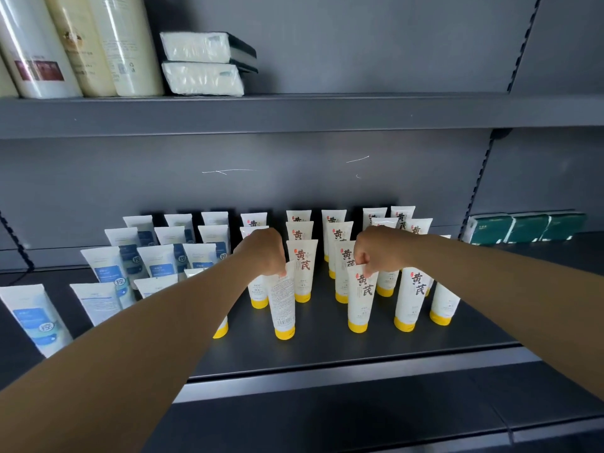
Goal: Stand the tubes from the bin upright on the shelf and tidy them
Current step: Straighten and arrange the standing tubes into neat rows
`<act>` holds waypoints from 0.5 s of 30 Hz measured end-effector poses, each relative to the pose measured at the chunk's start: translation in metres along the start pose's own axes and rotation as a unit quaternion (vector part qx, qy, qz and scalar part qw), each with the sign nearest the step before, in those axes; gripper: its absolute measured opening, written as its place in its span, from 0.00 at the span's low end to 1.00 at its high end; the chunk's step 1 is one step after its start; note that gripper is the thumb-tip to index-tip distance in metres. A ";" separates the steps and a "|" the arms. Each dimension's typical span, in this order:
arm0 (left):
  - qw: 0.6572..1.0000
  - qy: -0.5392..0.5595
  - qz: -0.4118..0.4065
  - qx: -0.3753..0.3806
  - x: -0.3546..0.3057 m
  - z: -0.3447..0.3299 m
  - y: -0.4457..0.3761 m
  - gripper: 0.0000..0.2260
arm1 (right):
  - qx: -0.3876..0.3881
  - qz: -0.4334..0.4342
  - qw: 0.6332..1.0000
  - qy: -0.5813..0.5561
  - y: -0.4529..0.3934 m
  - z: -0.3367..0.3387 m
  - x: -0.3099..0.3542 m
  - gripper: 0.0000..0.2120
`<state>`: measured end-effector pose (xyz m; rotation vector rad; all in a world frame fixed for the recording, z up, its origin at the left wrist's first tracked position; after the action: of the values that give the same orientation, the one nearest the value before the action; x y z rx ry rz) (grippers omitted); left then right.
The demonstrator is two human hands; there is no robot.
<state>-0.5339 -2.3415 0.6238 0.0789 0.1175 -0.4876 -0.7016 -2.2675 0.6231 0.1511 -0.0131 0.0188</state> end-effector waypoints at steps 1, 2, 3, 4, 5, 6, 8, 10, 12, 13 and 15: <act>1.000 -0.001 0.003 -0.002 -0.001 0.000 -0.001 0.17 | 0.002 -0.001 1.000 0.000 0.001 0.000 0.000 0.12; 1.000 -0.002 0.008 -0.004 -0.002 0.000 -0.001 0.17 | 0.004 -0.001 1.000 -0.002 0.000 0.000 -0.001 0.12; 1.000 -0.002 0.012 -0.006 -0.002 0.001 0.000 0.17 | 0.008 -0.003 1.000 -0.004 0.000 -0.001 -0.002 0.12; 1.000 -0.003 0.016 -0.008 -0.002 0.002 0.000 0.17 | 0.011 -0.003 1.000 -0.008 0.000 -0.001 -0.003 0.12; 1.000 -0.004 0.019 -0.009 -0.003 0.003 0.000 0.17 | 0.012 -0.003 1.000 -0.011 0.000 -0.001 -0.003 0.12; 1.000 -0.006 0.022 -0.010 -0.003 0.003 0.001 0.17 | 0.014 -0.002 1.000 -0.012 -0.001 -0.002 -0.003 0.12; 1.000 -0.007 0.027 -0.013 -0.005 0.002 0.000 0.16 | 0.015 0.000 1.000 -0.004 0.000 -0.001 -0.002 0.11; 0.999 -0.006 0.032 -0.014 -0.007 0.001 0.000 0.16 | 0.016 0.000 1.000 0.003 0.000 -0.001 -0.001 0.10; 0.999 -0.001 0.032 -0.016 -0.010 0.000 0.001 0.15 | 0.016 0.002 1.000 0.008 -0.001 -0.001 -0.001 0.10; 0.999 0.002 0.031 -0.018 -0.012 -0.001 0.002 0.13 | 0.016 0.003 1.000 0.010 -0.001 -0.001 0.000 0.10; 0.999 0.016 0.029 -0.027 -0.015 -0.005 0.003 0.10 | 0.019 0.006 1.000 0.017 -0.002 -0.001 0.001 0.09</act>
<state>-0.5460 -2.3312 0.6208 0.0367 0.1590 -0.4253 -0.7010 -2.2696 0.6214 0.1889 0.0210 0.0336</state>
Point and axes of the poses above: each hand's wrist, its own y-axis away from the middle knuckle, its own z-axis out of the back of the hand, x = y × z, the point moved 8 cm from there along -y, towards the middle knuckle, and after that the axes turned 5 degrees about -y, right-handed, at the moved point
